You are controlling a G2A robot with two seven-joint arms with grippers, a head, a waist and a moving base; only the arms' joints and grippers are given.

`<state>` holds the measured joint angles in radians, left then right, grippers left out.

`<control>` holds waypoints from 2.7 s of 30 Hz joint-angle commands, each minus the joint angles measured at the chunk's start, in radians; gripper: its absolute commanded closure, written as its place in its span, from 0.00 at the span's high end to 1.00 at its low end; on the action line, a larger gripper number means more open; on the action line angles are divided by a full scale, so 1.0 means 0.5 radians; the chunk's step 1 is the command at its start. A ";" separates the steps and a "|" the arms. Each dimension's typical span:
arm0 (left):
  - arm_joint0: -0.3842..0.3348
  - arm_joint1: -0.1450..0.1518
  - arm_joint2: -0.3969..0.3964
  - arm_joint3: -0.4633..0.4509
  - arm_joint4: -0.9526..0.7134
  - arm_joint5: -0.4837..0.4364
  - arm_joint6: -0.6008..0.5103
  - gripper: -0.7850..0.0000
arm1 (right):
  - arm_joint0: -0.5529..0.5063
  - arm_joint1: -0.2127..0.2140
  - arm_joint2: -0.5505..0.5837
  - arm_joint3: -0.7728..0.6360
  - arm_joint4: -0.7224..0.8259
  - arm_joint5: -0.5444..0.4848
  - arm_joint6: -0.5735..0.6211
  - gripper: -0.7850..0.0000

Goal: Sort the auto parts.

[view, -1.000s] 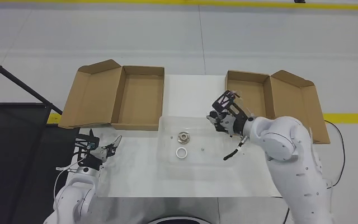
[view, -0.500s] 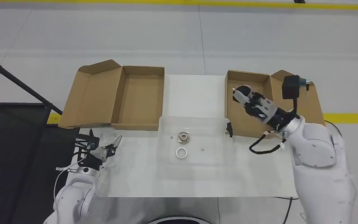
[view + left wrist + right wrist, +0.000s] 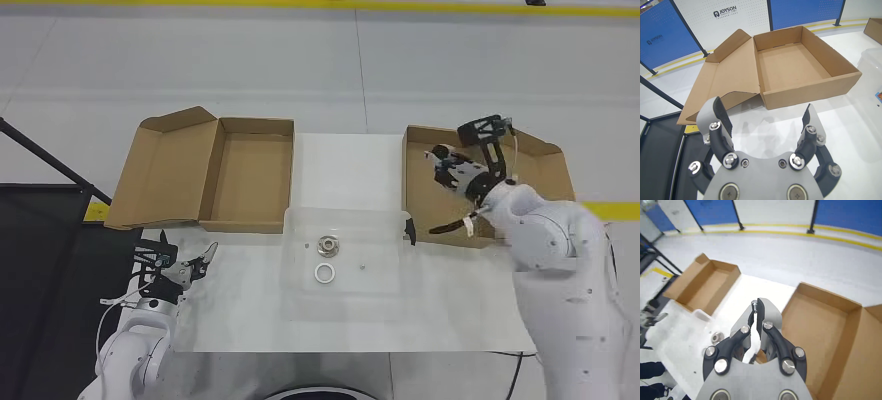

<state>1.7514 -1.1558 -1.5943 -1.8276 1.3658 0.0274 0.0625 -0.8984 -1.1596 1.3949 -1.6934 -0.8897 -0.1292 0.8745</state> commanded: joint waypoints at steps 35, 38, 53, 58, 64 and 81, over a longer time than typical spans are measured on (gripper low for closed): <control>0.000 0.000 0.000 0.000 0.000 0.000 0.000 1.00 | 1.367 -0.457 -1.041 2.592 -0.242 0.253 0.204 0.00; 0.000 0.000 0.000 0.000 0.000 0.000 0.000 1.00 | 1.390 -0.480 -1.045 2.673 -0.210 0.218 0.178 0.00; 0.000 0.000 0.000 0.000 0.000 0.000 0.000 1.00 | 1.463 -0.541 -1.060 2.859 -0.175 0.155 0.102 0.39; 0.000 0.000 0.000 0.000 0.000 0.000 0.000 1.00 | 1.494 -0.533 -1.049 2.854 -0.182 0.153 0.055 0.43; 0.000 0.000 0.000 0.000 0.000 0.000 0.000 1.00 | 1.505 -0.504 -1.023 2.756 -0.191 0.139 0.019 0.46; 0.000 0.000 0.000 0.000 0.000 0.000 0.000 1.00 | 0.659 -0.153 -0.474 1.000 -0.201 -0.108 0.256 0.48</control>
<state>1.7514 -1.1558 -1.5943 -1.8276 1.3658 0.0274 0.0625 -0.4792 -1.2550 1.1103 -1.0181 -0.9889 -0.1742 0.9670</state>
